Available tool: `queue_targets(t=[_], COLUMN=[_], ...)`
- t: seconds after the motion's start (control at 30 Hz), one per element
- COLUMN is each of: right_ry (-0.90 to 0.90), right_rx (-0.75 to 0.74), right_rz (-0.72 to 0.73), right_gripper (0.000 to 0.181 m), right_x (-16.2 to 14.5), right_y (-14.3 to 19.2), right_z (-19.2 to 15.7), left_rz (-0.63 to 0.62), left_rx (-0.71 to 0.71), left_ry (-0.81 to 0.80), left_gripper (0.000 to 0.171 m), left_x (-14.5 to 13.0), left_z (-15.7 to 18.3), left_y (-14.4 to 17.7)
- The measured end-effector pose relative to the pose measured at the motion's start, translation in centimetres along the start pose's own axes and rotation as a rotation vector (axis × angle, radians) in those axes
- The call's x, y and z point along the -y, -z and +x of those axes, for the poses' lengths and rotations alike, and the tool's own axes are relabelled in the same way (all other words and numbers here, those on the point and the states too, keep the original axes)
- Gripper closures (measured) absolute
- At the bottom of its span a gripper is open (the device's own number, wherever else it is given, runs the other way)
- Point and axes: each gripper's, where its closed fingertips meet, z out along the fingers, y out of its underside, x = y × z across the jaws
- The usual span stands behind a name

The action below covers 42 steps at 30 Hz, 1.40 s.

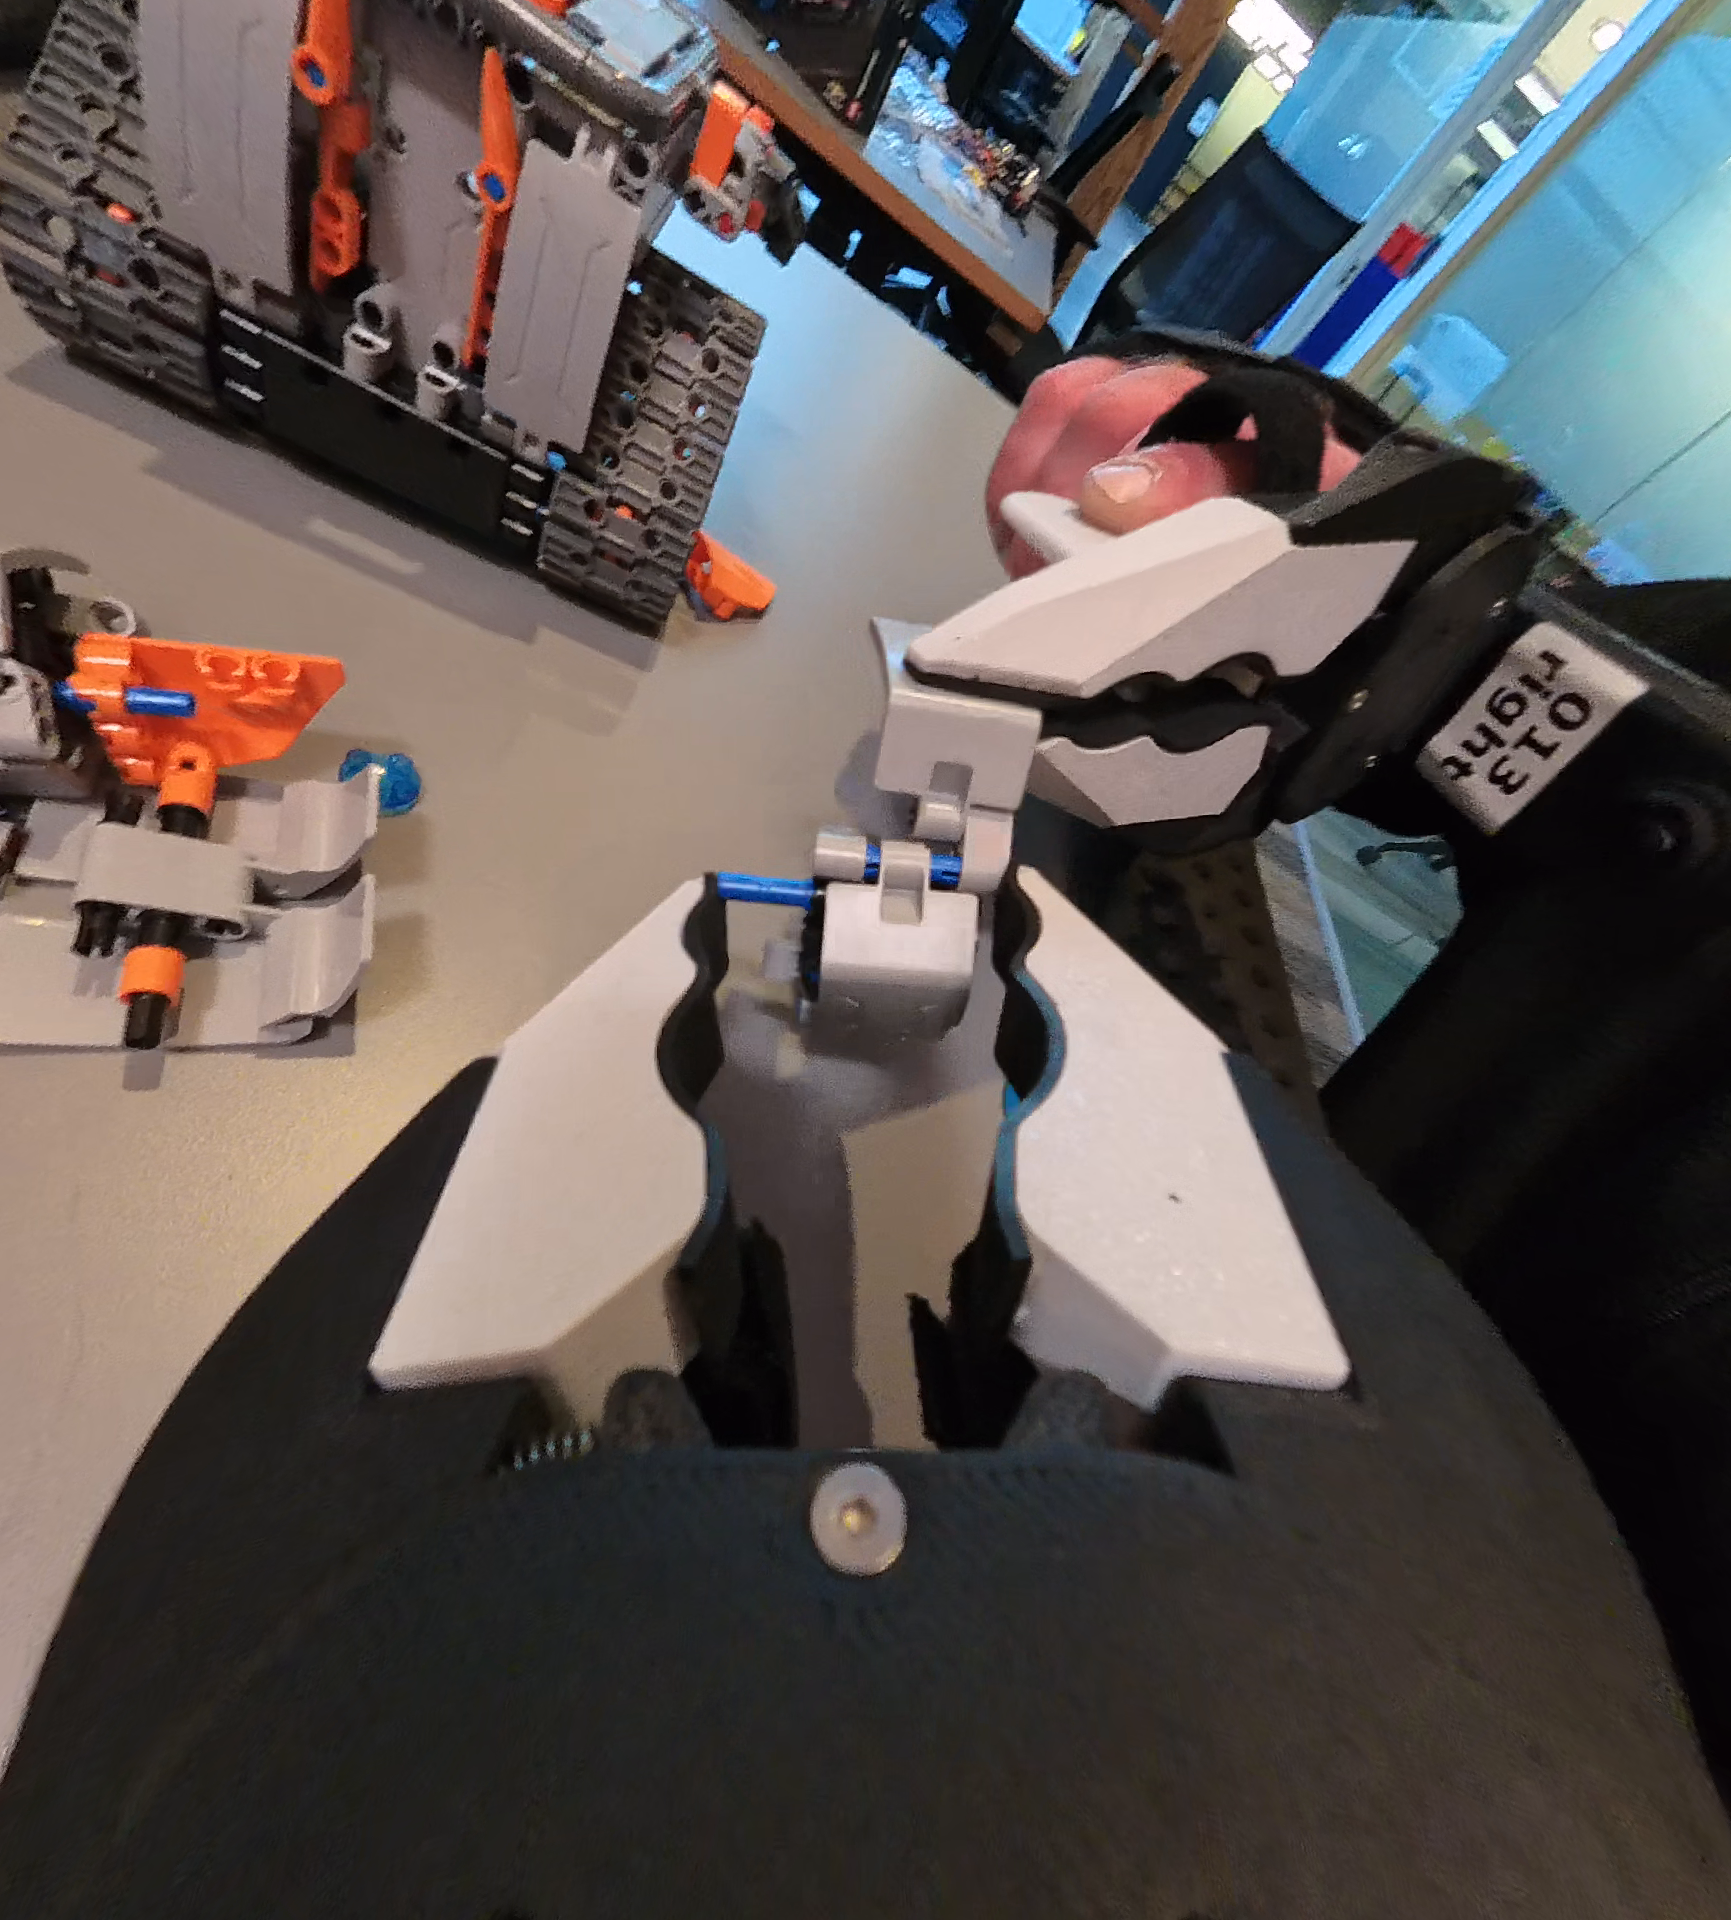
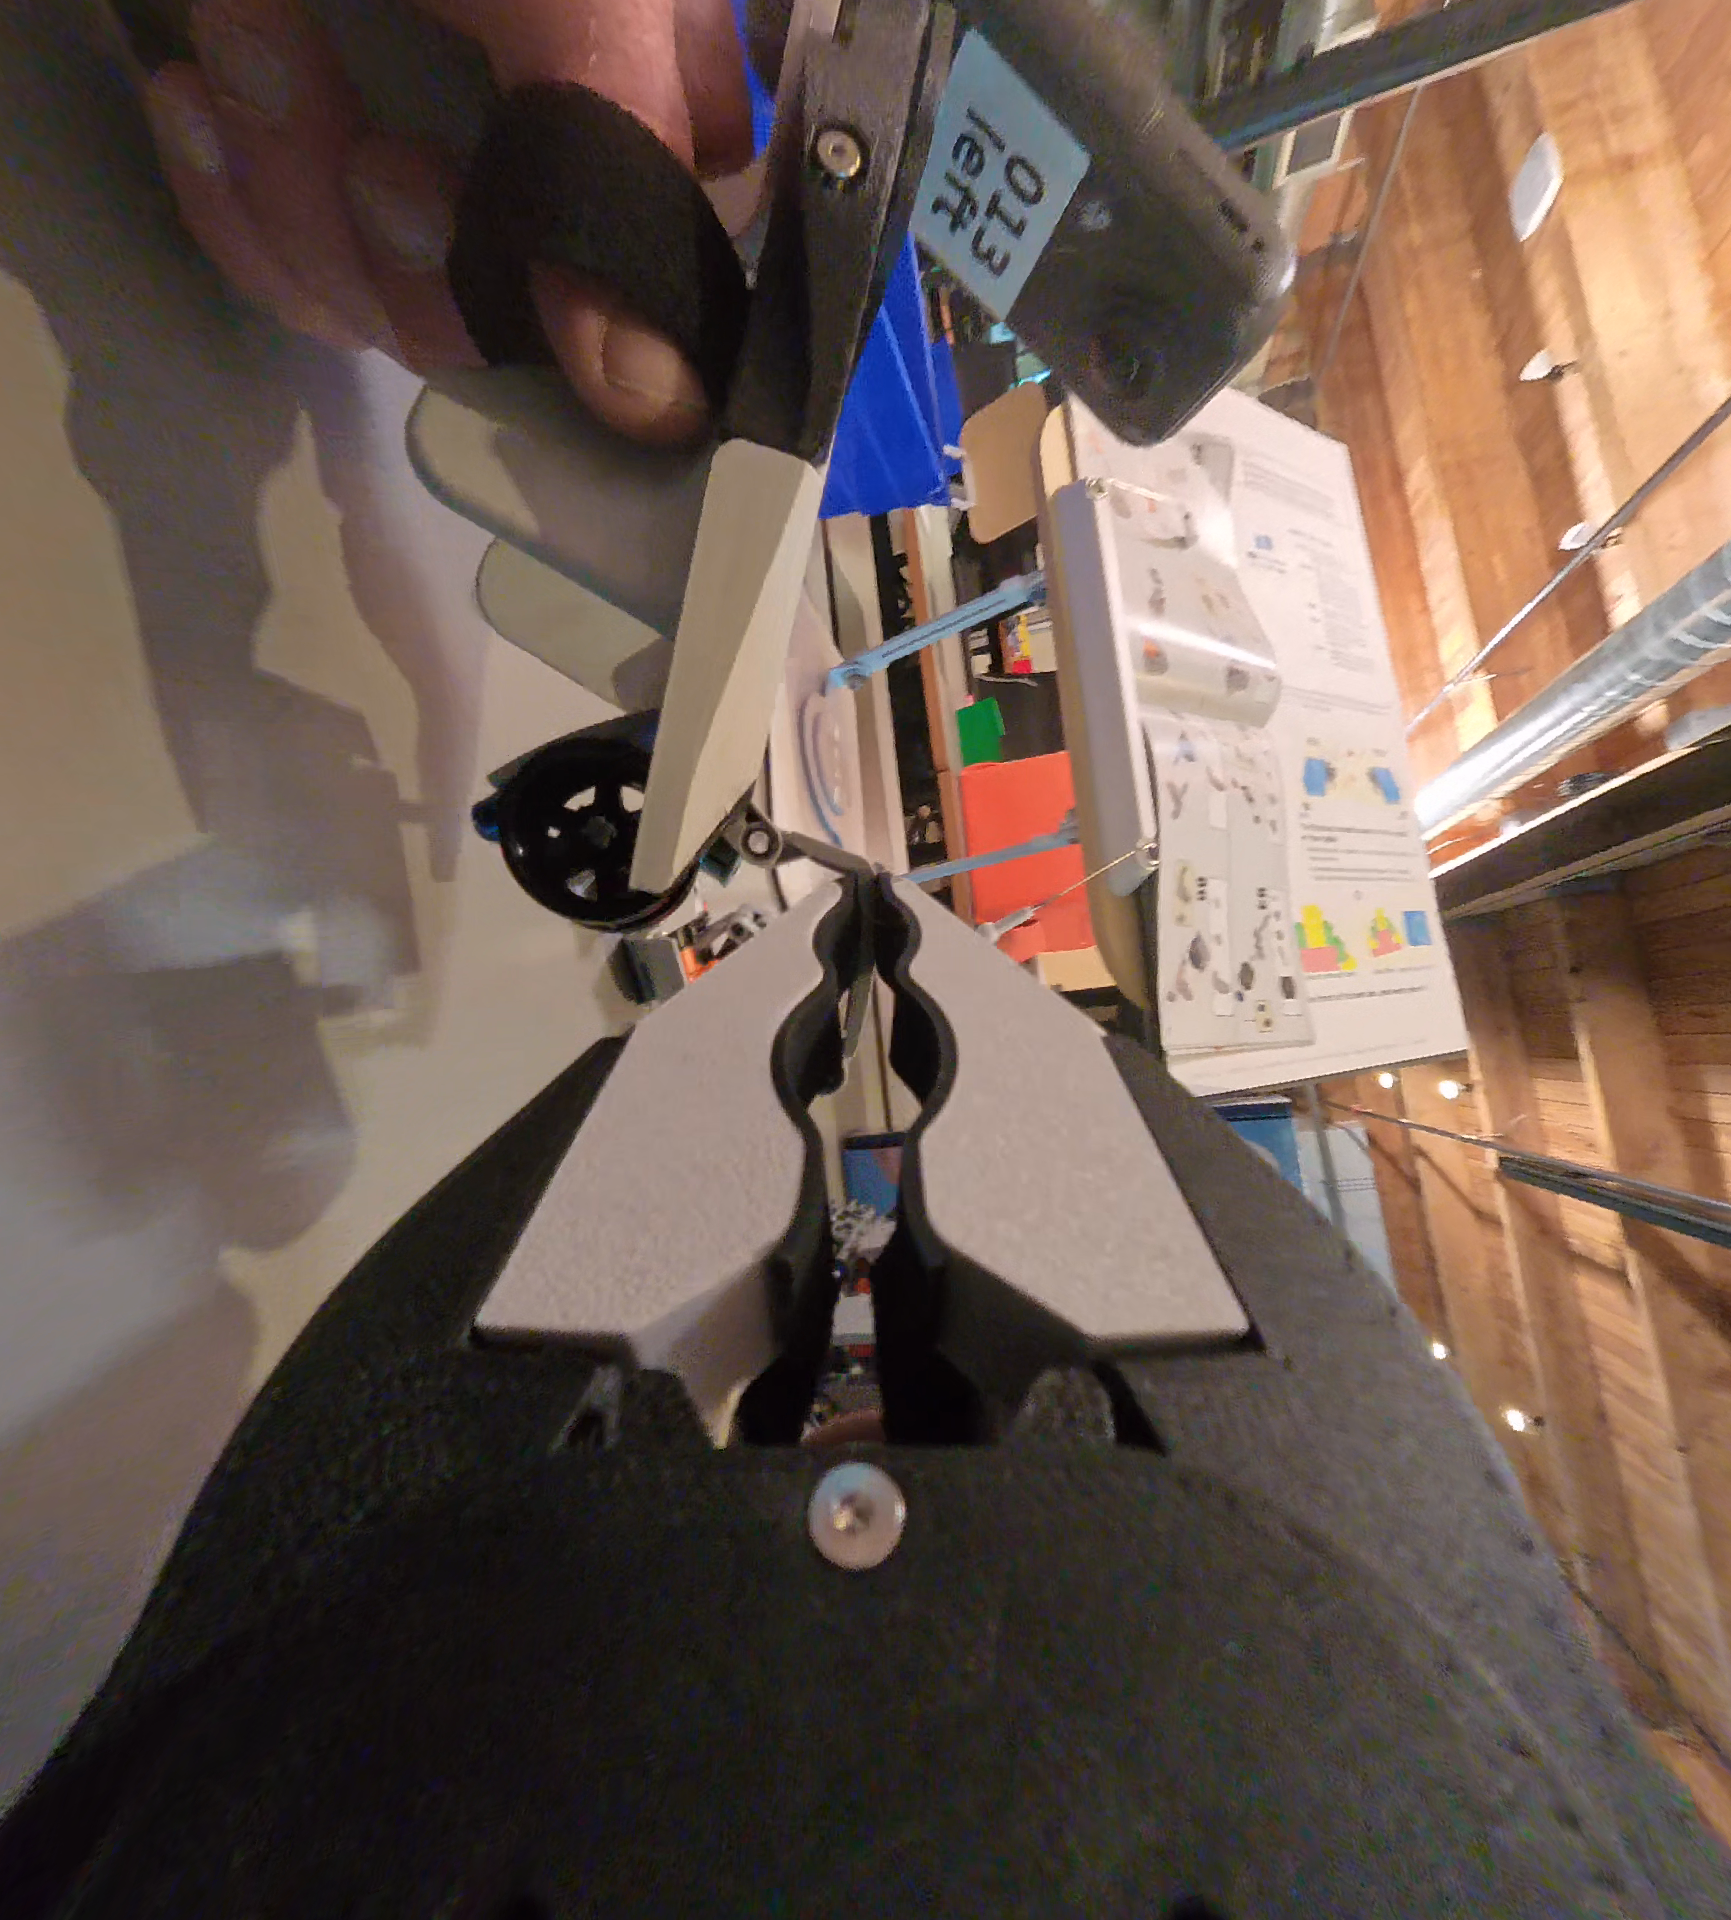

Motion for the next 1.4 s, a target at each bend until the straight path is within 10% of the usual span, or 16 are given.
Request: queue_targets(t=[0.6, 1.0, 1.4], right_ry=[-0.058, -0.307, -0.455], right_rx=[-0.032, 0.357, 0.639], right_rz=[-0.045, 0.076, 0.175], right_gripper=[0.181, 0.150, 0.157], right_x=[-0.2, -0.2, -0.1], right_y=[0.2, 1.0, 2.7], right_z=[0.9, -2.1, -4.0], left_rz=[-0.008, -0.147, -0.232], left_rx=[0.315, 0.547, 0.564], left_ry=[-0.377, -0.689, -0.884], left_gripper=[0.123, 0.126, 0.124], left_x=[1.7, 1.2, 0.2], left_z=[-0.7, -1.6, -0.7], left_y=[1.0, 1.0, -0.2])
